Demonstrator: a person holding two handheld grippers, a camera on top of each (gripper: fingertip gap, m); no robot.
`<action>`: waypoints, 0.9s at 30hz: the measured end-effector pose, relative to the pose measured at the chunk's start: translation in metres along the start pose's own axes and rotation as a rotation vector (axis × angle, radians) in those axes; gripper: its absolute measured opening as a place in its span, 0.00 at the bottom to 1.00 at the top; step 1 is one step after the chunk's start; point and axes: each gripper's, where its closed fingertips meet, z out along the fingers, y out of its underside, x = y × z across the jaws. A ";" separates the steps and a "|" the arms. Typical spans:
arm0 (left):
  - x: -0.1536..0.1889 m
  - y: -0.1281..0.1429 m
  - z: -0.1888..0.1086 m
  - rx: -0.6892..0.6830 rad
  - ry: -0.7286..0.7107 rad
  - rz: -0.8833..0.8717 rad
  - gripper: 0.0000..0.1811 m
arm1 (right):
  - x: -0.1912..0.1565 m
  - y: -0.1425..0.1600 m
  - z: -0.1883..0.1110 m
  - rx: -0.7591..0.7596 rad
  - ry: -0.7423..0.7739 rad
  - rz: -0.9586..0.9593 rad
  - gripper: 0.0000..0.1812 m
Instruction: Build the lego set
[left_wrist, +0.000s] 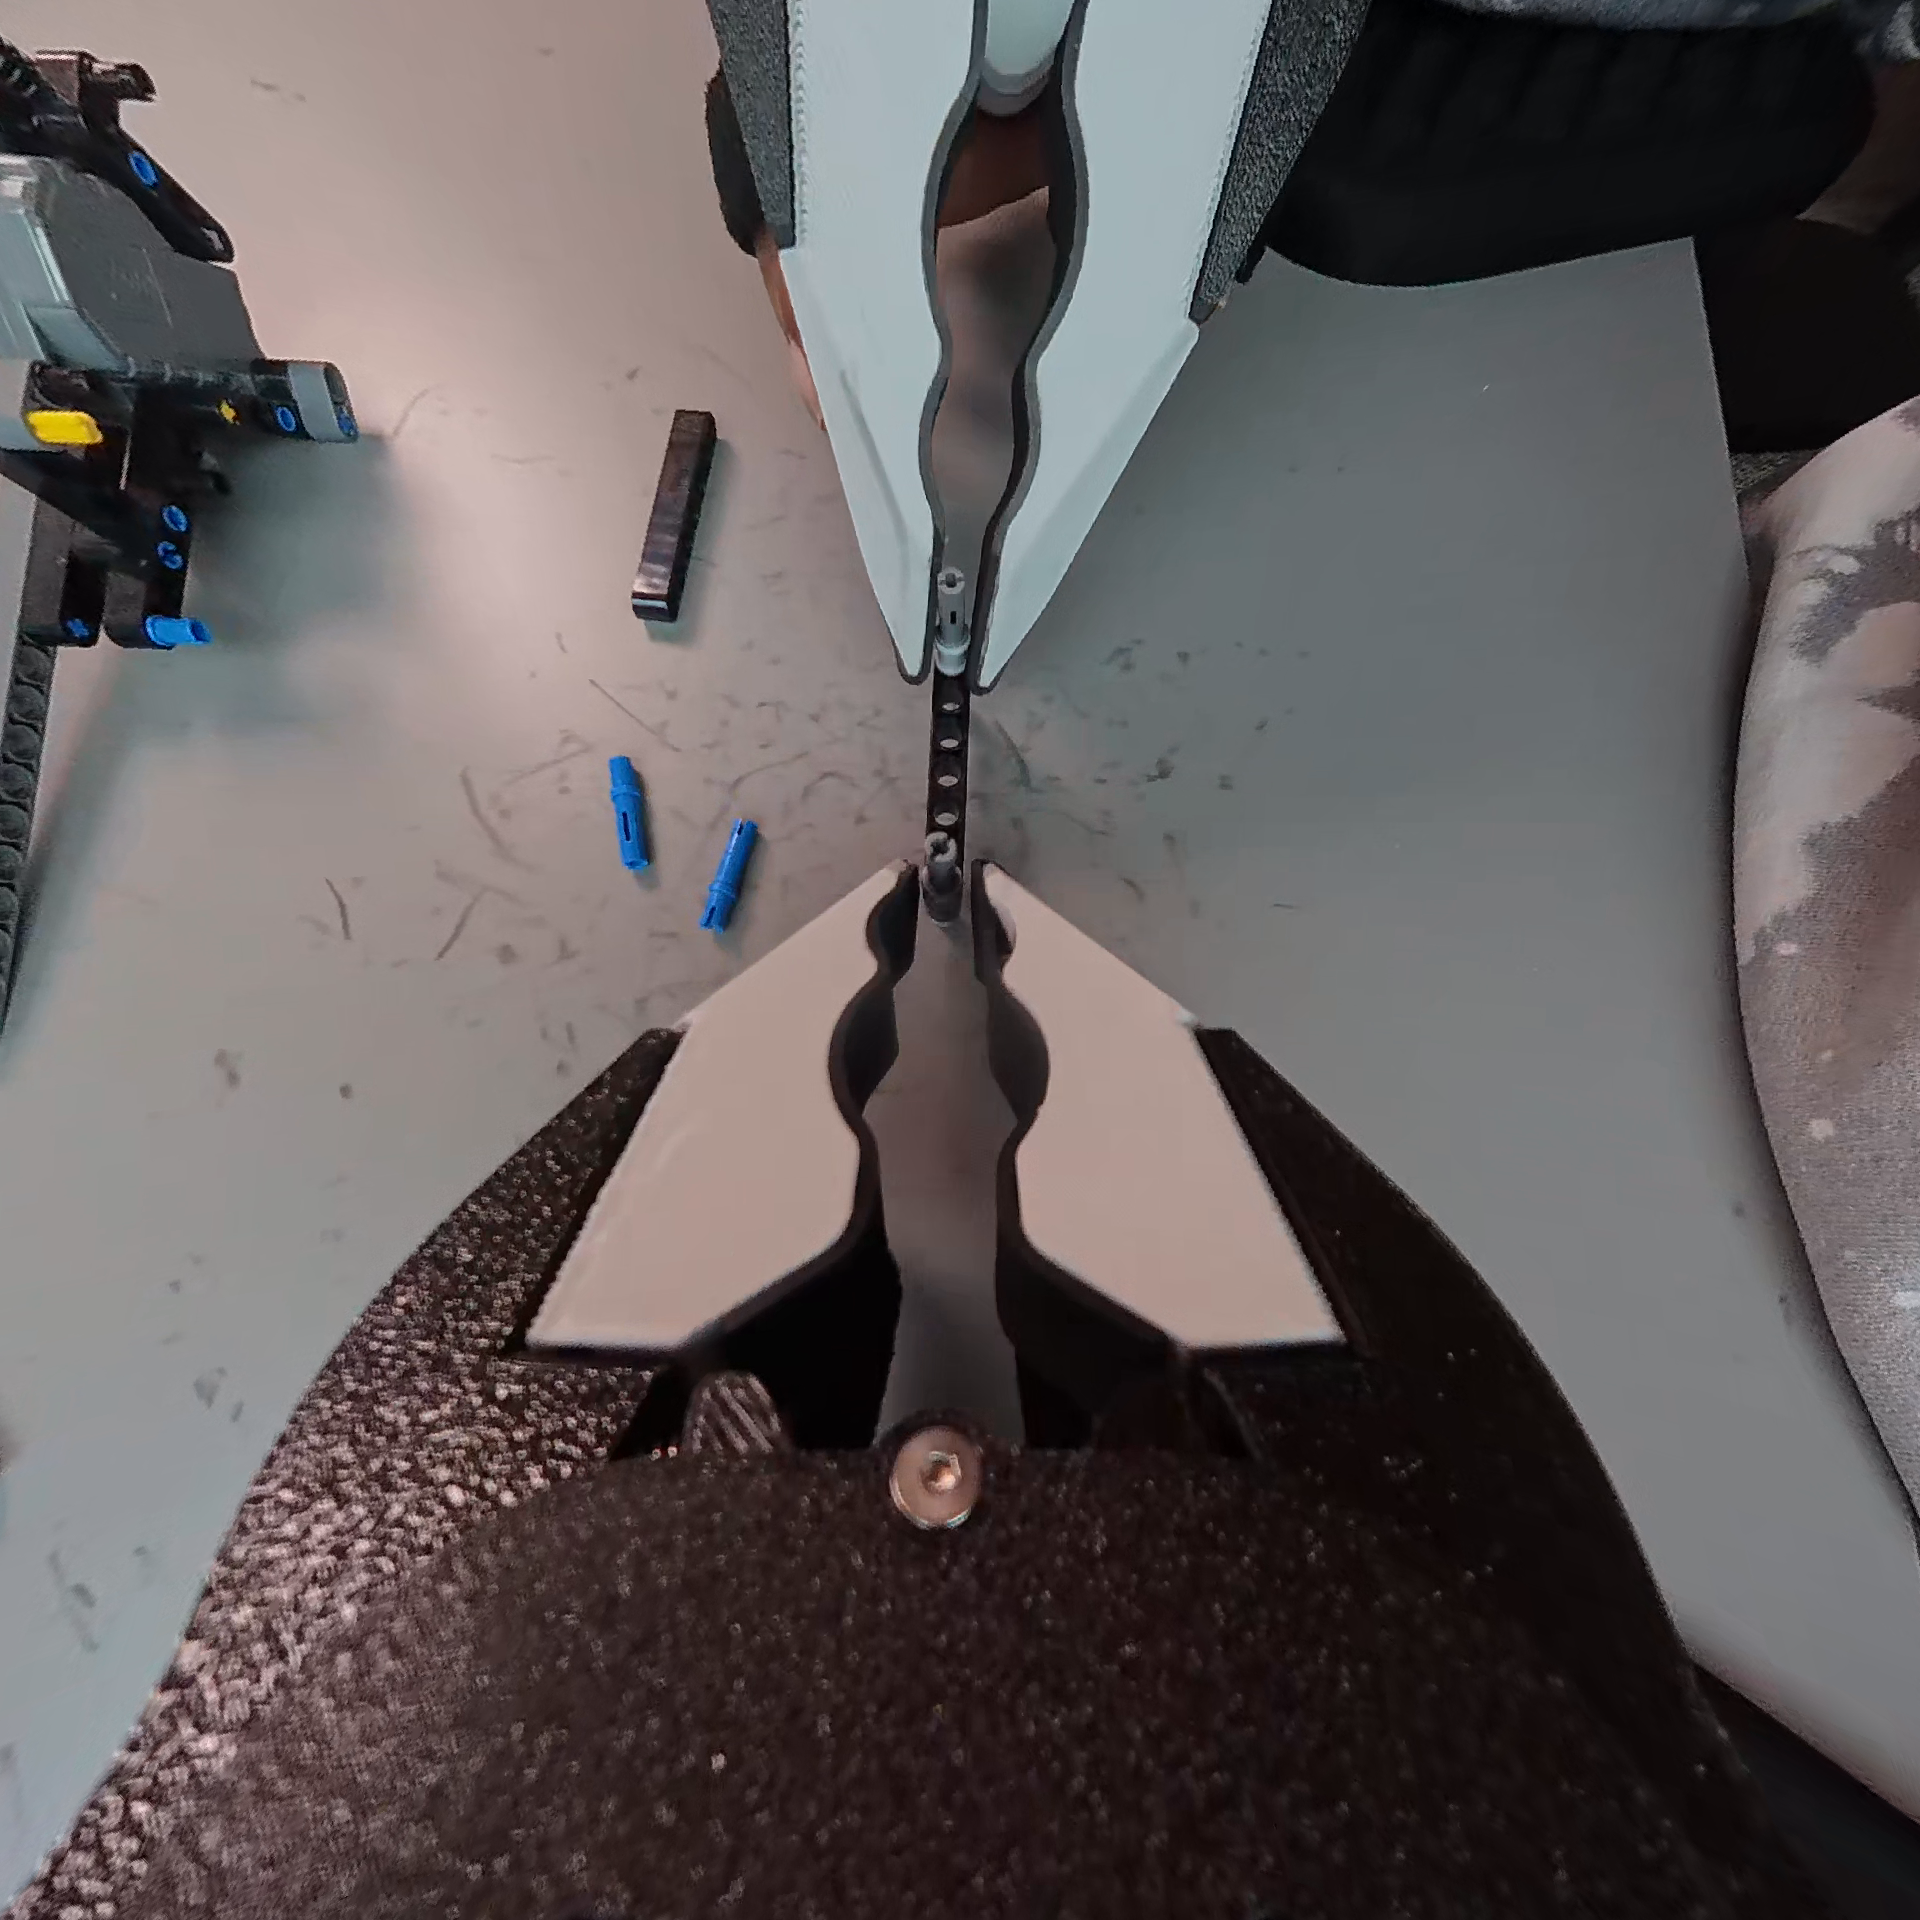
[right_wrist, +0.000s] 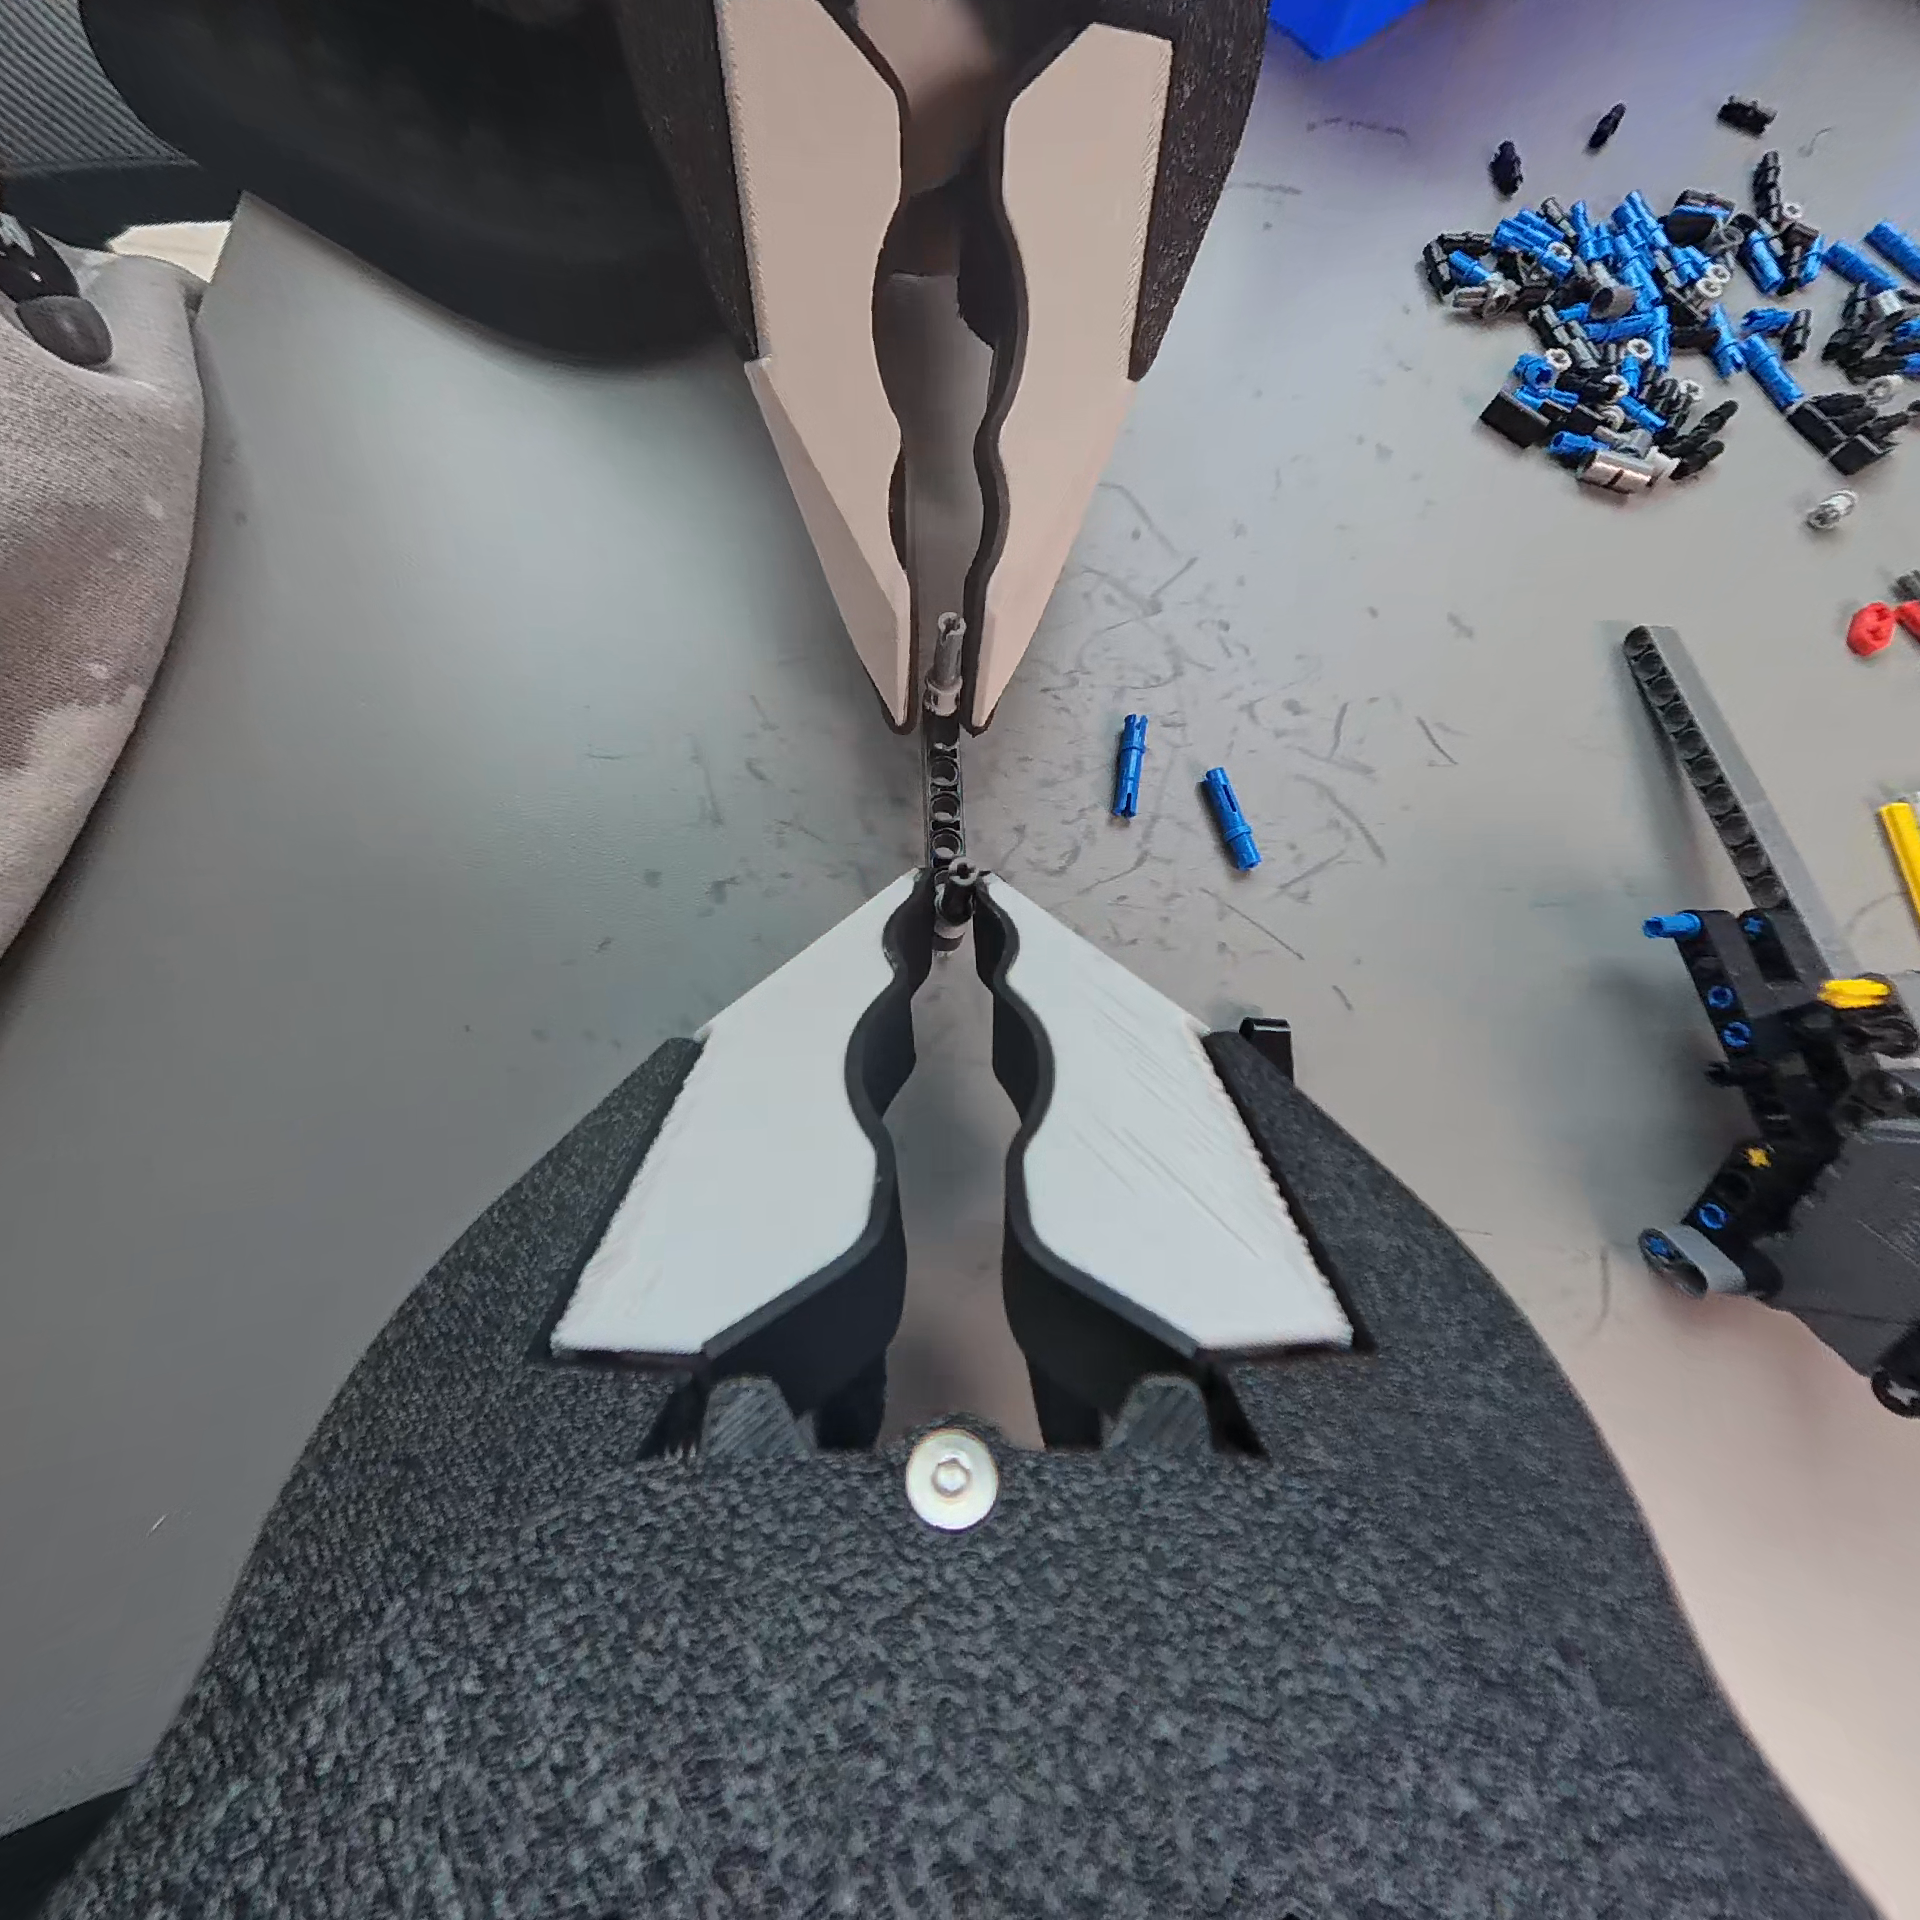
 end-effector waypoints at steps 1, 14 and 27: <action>0.000 0.001 0.001 -0.004 -0.001 0.001 0.06 | 0.000 0.001 0.000 -0.004 0.001 -0.002 0.04; 0.000 0.003 0.003 -0.011 -0.003 -0.001 0.07 | 0.001 0.000 -0.002 0.002 0.001 0.006 0.08; -0.039 -0.044 -0.072 0.426 -0.056 -0.230 0.16 | 0.070 0.050 -0.044 -0.131 0.199 0.171 0.12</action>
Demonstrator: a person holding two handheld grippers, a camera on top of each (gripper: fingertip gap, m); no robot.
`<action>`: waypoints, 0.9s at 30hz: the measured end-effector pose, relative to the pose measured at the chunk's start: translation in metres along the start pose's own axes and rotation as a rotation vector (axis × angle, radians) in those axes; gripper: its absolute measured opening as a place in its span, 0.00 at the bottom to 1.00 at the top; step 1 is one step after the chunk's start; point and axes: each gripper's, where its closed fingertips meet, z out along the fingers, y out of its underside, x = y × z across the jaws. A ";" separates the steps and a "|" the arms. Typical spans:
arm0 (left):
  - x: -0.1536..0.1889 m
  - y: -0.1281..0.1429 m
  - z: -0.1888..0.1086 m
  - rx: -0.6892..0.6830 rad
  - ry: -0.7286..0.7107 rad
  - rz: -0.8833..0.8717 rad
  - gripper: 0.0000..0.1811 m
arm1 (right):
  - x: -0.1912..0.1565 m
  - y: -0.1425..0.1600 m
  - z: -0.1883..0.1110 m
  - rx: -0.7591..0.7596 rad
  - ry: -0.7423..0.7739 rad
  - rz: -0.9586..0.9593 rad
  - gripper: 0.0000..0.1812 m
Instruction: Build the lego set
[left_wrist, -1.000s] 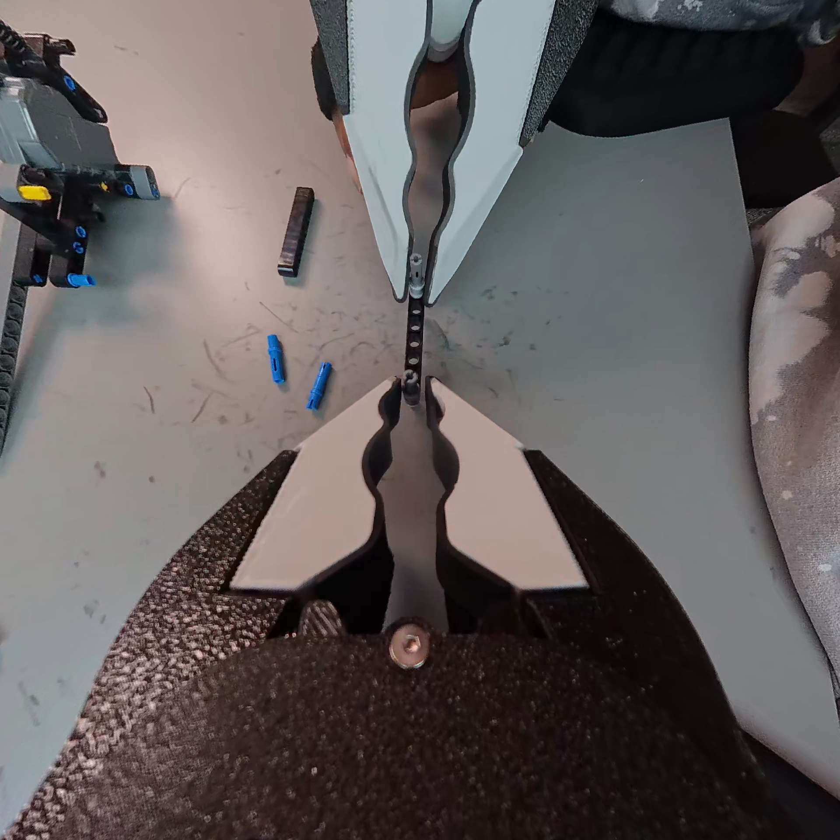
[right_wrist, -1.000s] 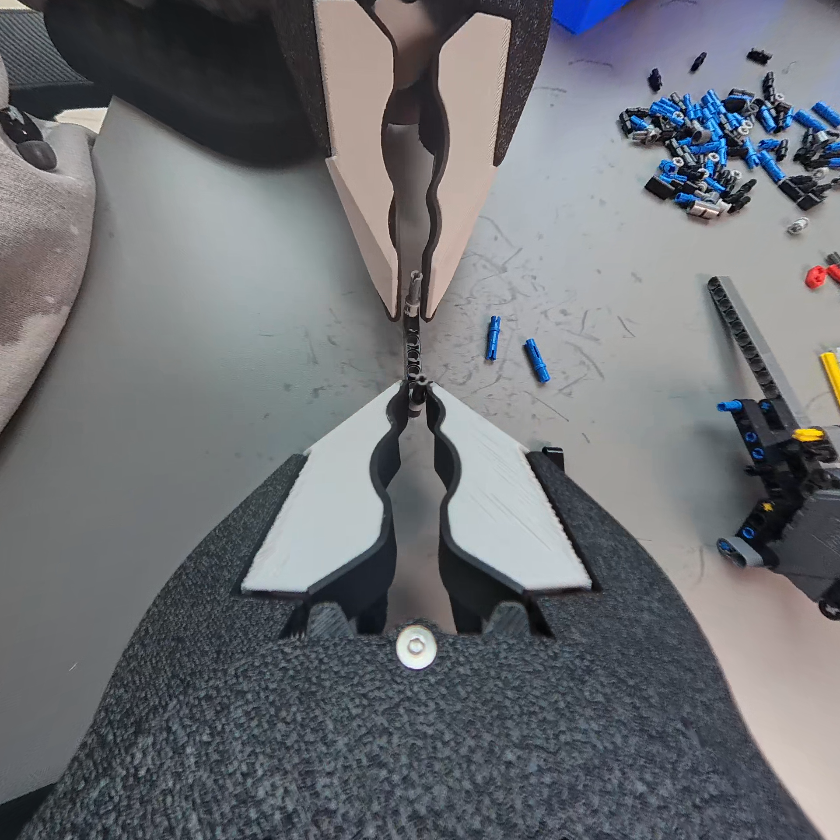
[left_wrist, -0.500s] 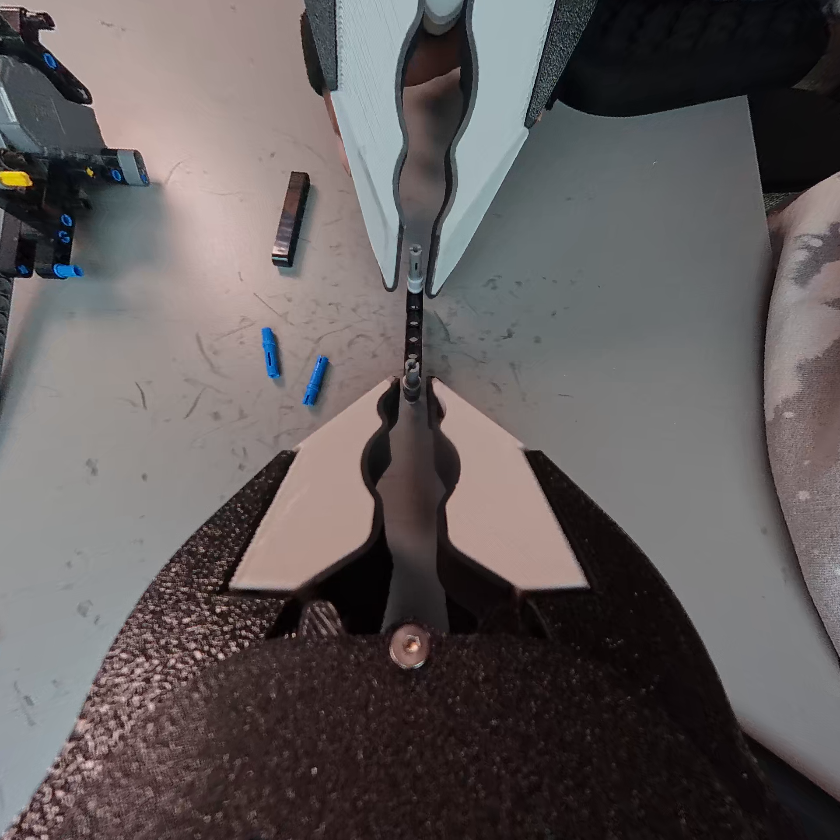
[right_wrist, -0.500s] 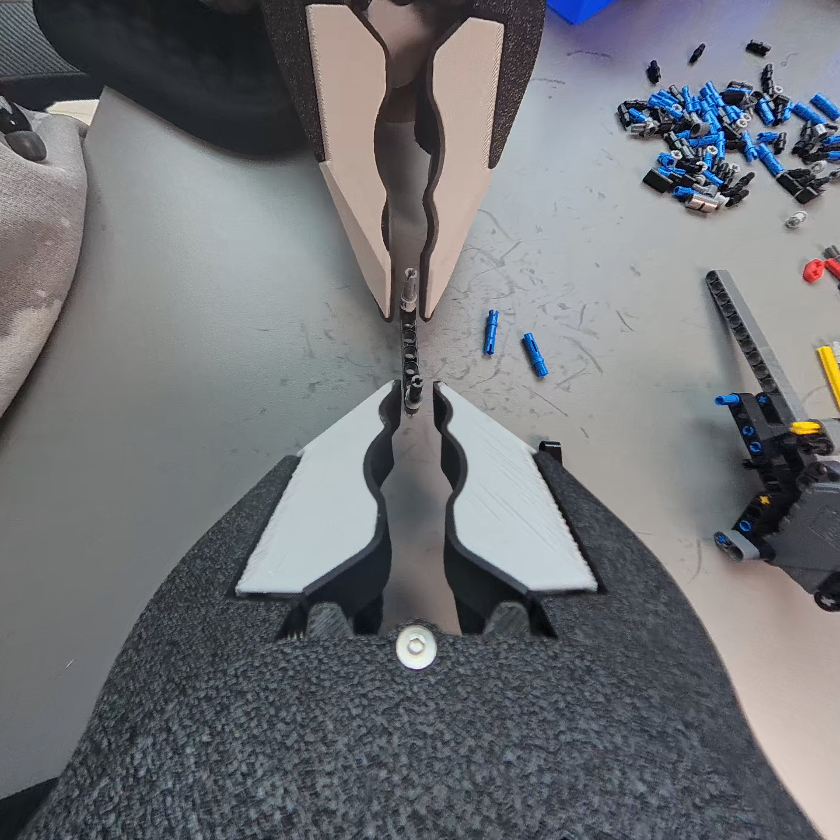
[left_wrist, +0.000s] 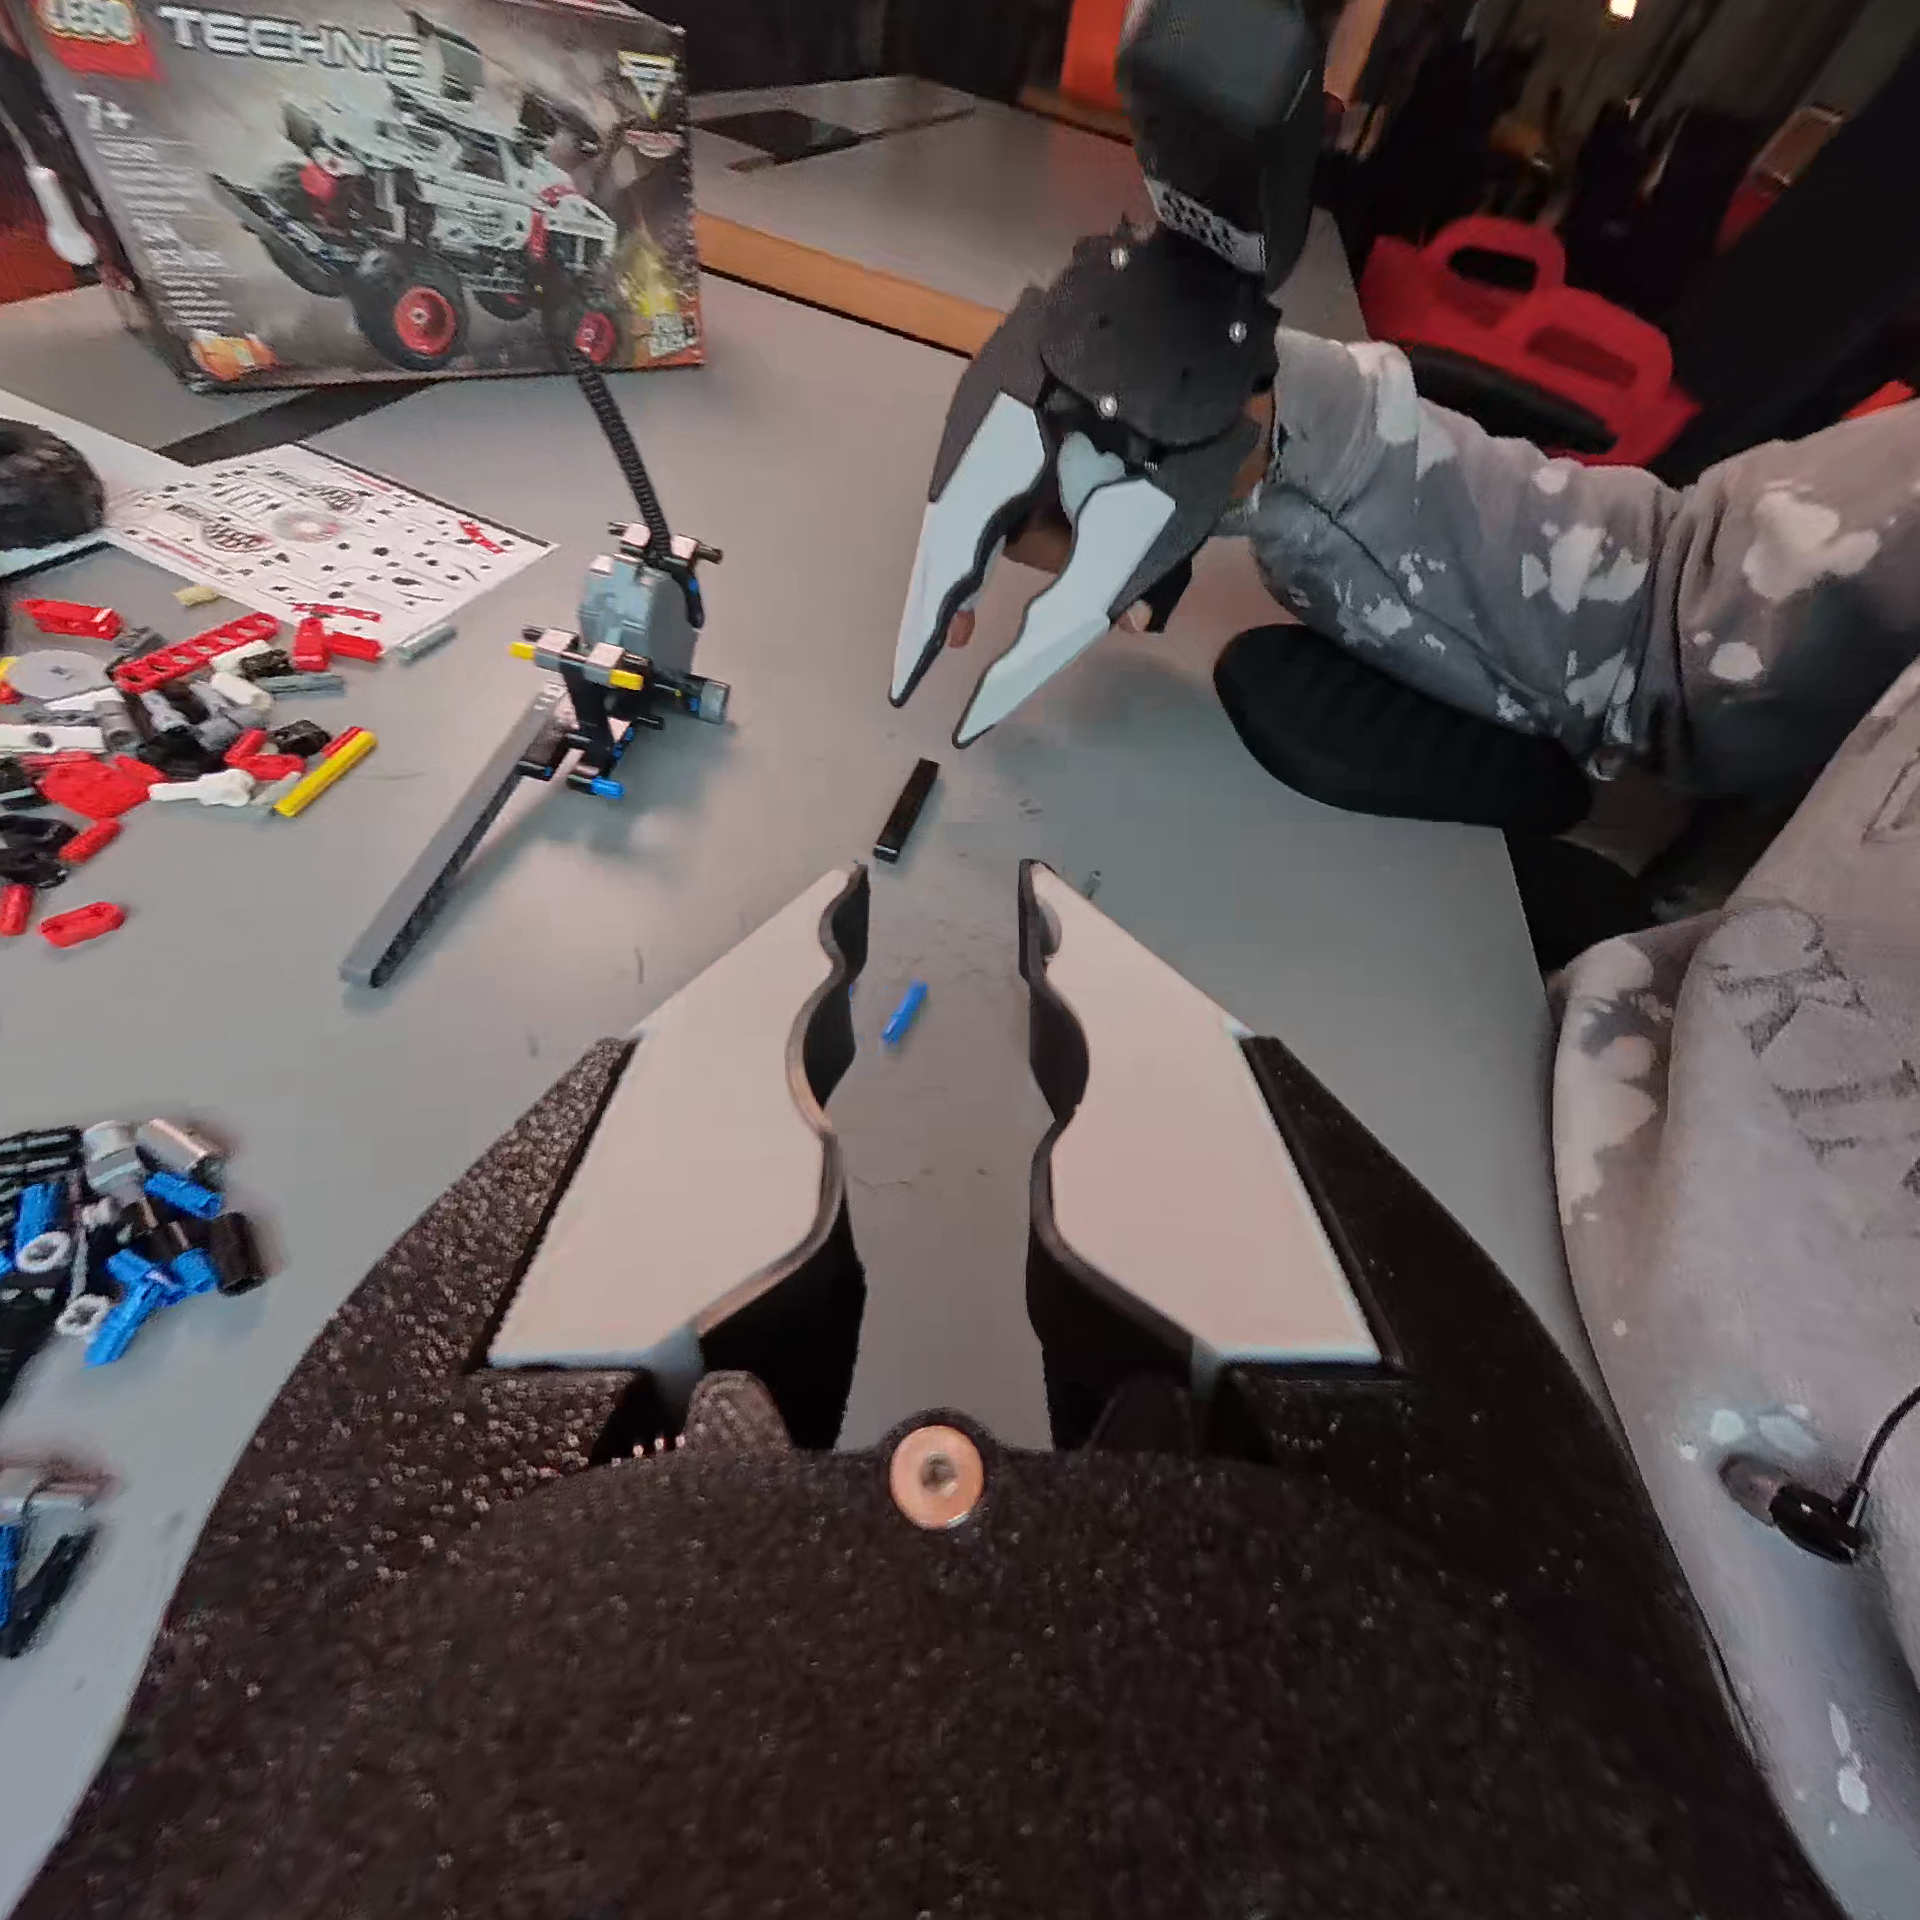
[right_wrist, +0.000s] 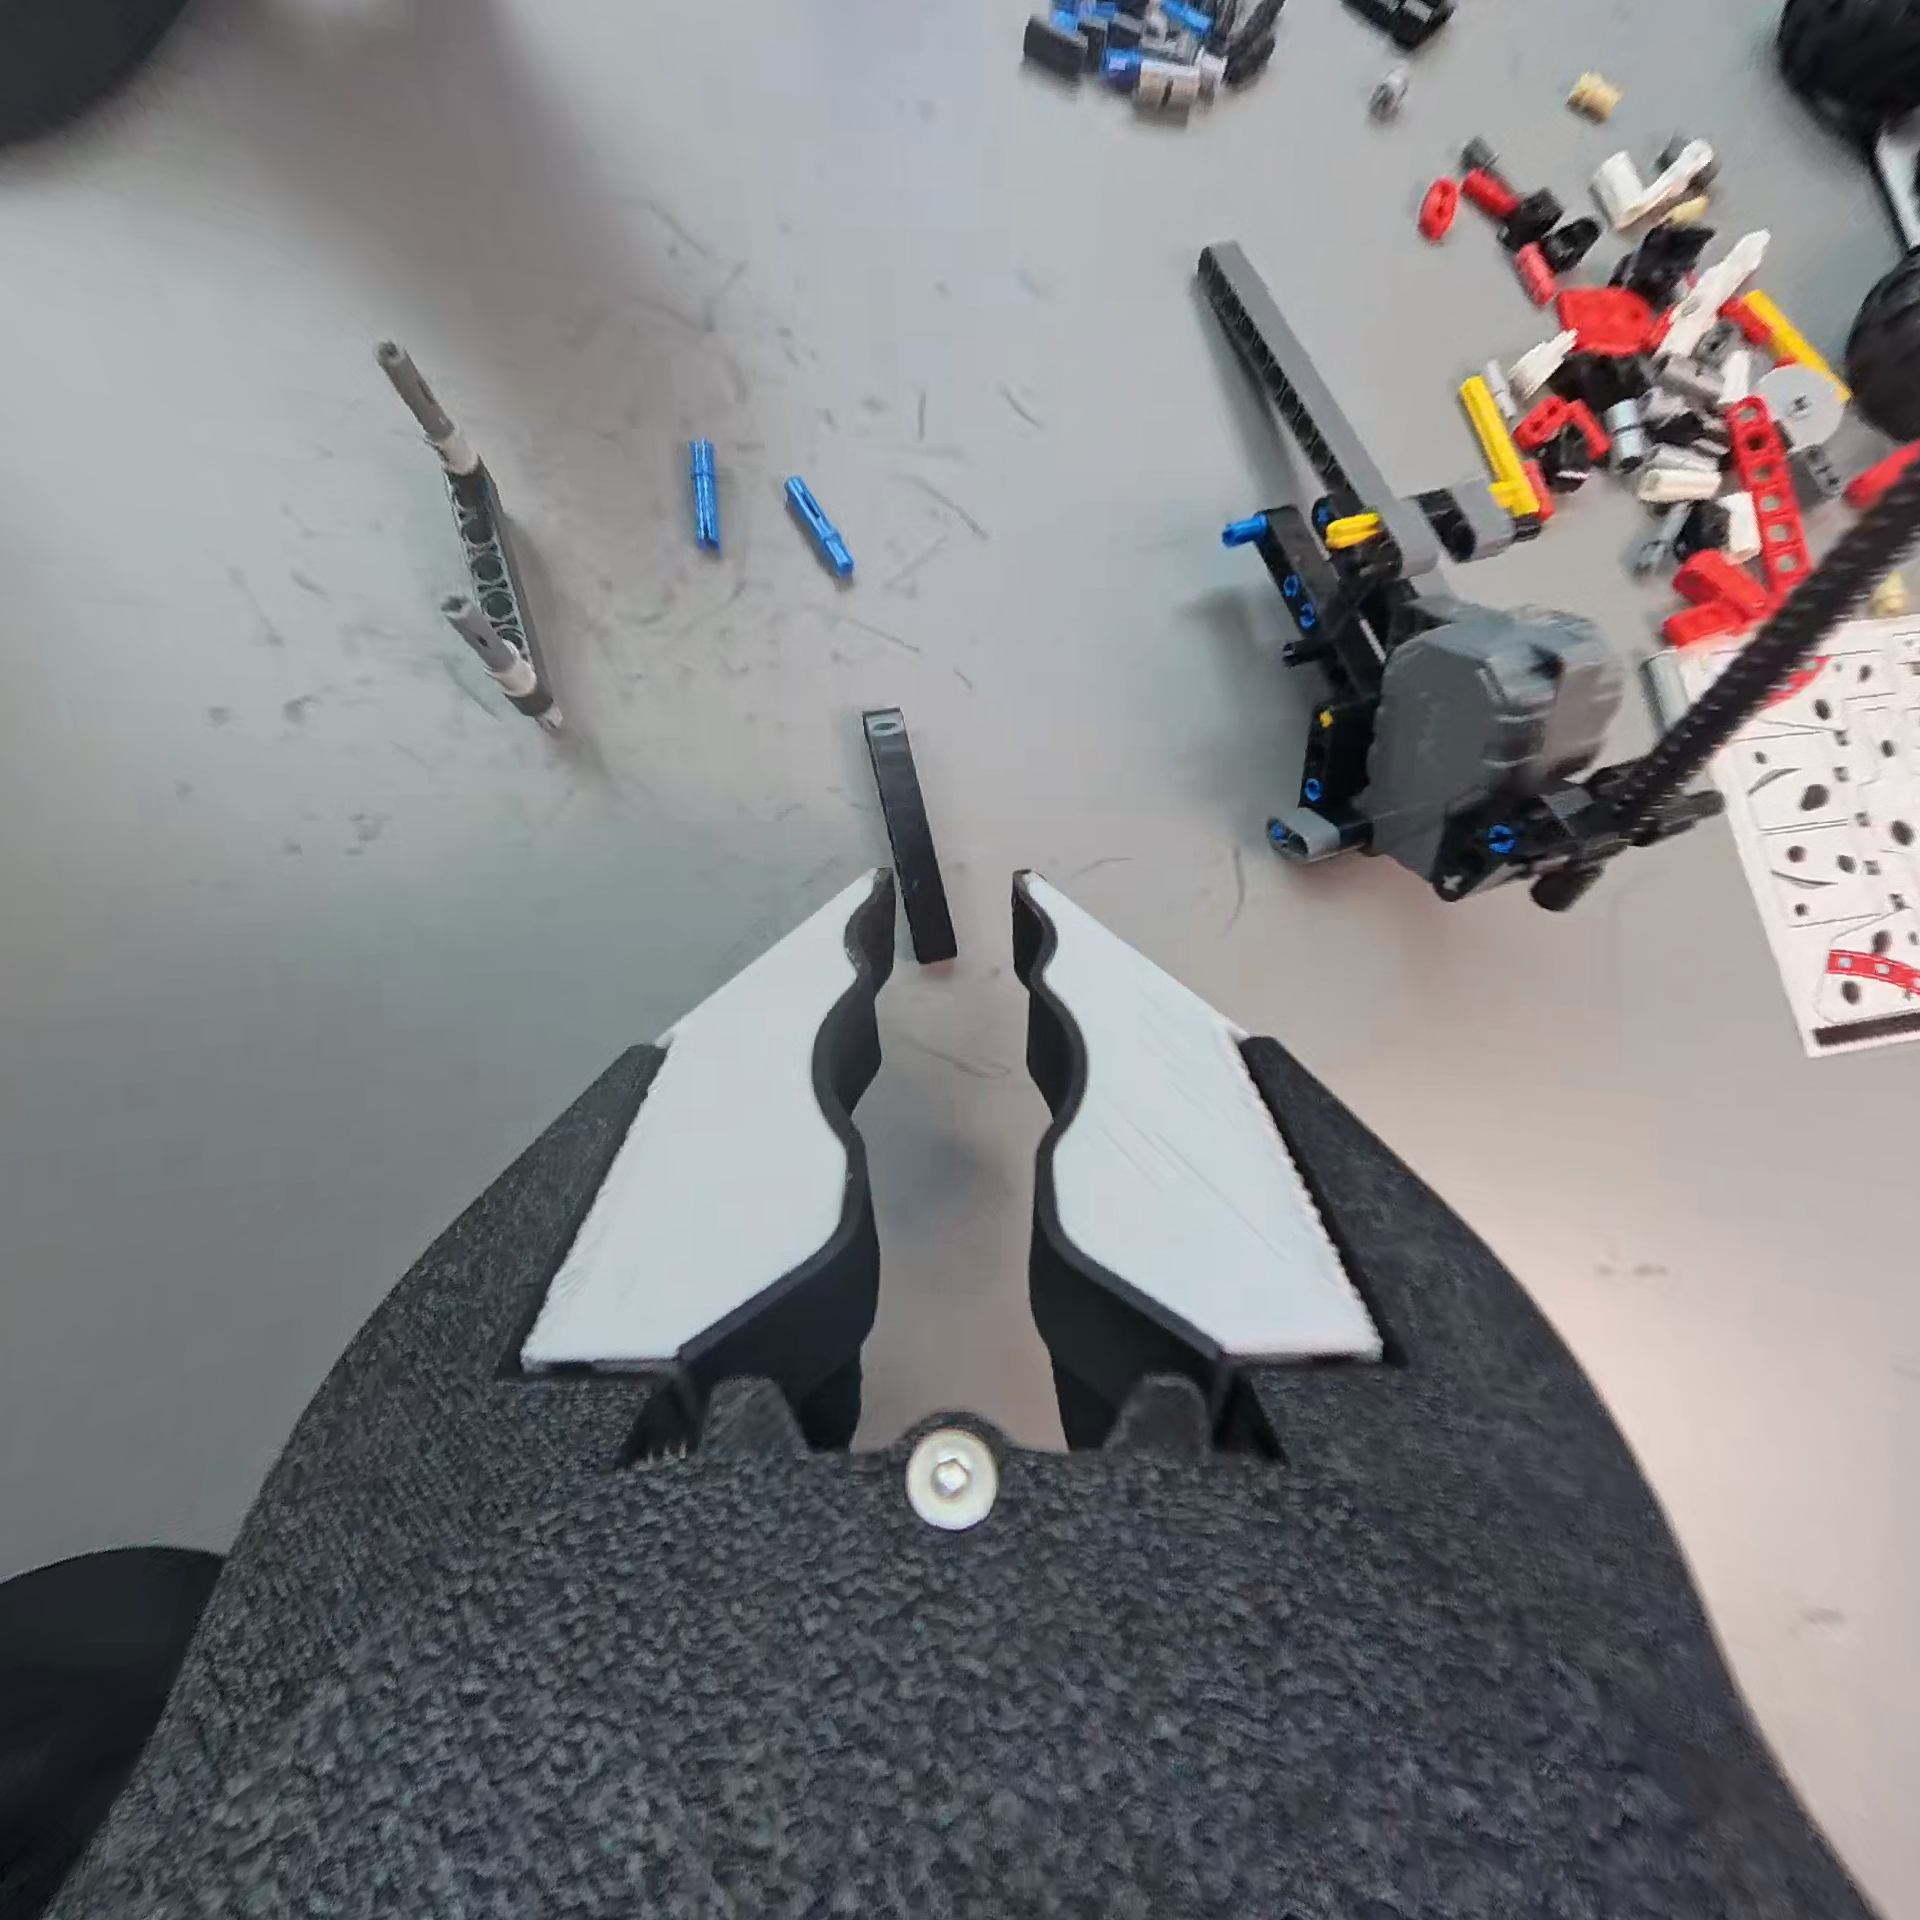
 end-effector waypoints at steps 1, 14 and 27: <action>-0.005 0.000 -0.001 0.004 -0.019 -0.027 0.16 | -0.002 0.004 0.005 -0.028 -0.009 -0.014 0.12; 0.008 -0.019 0.018 0.120 0.112 -0.367 0.20 | -0.034 -0.121 -0.036 0.345 0.533 -0.752 0.04; 0.020 -0.022 0.012 0.073 -0.003 0.000 0.04 | -0.059 -0.120 -0.036 0.460 0.194 -0.459 0.11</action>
